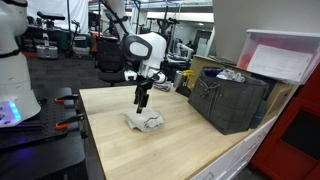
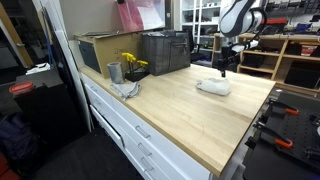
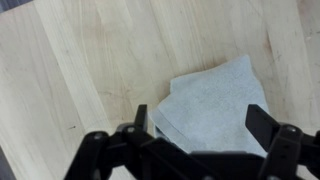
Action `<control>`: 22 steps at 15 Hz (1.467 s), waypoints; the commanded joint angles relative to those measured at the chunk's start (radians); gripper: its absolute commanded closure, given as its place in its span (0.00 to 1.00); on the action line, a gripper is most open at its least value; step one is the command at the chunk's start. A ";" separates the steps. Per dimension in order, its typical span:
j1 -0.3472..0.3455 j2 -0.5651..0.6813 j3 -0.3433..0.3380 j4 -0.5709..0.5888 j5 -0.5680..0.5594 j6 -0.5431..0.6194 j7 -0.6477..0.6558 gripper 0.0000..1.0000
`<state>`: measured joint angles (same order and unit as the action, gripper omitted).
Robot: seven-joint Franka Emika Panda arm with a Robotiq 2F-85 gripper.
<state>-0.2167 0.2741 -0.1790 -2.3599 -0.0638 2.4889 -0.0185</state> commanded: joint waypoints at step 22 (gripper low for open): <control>-0.163 0.349 0.107 0.406 0.258 -0.268 -0.284 0.42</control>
<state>-0.3617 0.5949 -0.0915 -2.0064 0.1602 2.3092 -0.2898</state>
